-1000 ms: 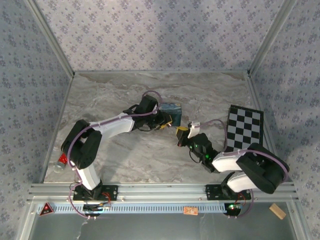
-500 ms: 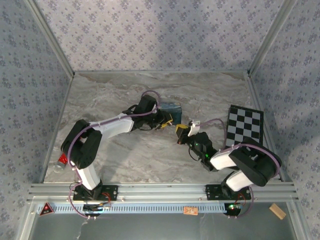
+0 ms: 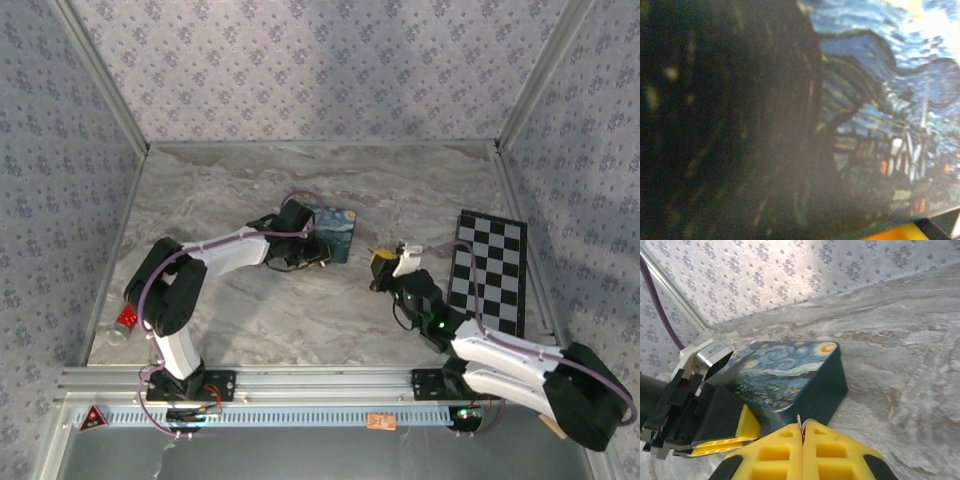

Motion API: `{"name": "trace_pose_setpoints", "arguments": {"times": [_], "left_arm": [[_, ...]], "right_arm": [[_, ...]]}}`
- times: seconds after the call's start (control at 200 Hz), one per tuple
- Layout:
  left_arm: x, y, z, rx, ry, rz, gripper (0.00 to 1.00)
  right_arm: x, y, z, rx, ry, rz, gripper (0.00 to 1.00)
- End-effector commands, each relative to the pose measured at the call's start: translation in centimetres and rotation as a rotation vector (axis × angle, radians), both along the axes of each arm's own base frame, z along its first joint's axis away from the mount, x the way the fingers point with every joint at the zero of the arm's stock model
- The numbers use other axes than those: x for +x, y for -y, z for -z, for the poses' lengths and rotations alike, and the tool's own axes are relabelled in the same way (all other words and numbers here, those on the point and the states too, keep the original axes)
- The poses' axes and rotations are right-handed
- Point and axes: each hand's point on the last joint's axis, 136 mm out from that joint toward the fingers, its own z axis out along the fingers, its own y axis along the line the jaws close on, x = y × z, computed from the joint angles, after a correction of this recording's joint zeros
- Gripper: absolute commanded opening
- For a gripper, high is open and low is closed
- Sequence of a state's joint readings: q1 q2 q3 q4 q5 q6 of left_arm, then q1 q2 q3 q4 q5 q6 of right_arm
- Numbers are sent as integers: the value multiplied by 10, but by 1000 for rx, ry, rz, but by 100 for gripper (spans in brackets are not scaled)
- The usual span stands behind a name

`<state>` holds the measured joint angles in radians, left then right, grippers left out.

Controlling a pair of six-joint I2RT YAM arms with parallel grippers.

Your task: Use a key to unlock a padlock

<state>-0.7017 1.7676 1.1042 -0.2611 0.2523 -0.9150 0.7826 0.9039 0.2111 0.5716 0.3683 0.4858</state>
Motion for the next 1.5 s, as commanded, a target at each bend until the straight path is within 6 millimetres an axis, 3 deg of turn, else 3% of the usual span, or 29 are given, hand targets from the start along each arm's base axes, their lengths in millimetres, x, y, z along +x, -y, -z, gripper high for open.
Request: {"name": "trace_pose_setpoints", "arguments": {"times": [0.0, 0.29, 0.58, 0.8, 1.114, 1.279, 1.499], "left_arm": [[-2, -8, 16, 115, 16, 47, 28], [-10, -22, 39, 242, 20, 85, 31], [-11, -17, 33, 196, 95, 136, 58], [-6, -2, 24, 66, 231, 182, 71], [0, -16, 32, -22, 359, 203, 66], [-1, -11, 36, -118, 402, 215, 62], [7, -1, 36, -184, 448, 211, 48]], "right_arm": [[-8, 19, 20, -67, -67, 56, 0], [-9, 25, 8, -47, -45, 72, 0], [-8, 27, 14, -48, -73, 85, 0], [-7, 25, 14, -41, -82, 79, 0], [-7, 22, 12, -34, -89, 66, 0], [-7, 22, 11, -31, -88, 65, 0], [-8, 21, 12, -31, -94, 56, 0]]}}
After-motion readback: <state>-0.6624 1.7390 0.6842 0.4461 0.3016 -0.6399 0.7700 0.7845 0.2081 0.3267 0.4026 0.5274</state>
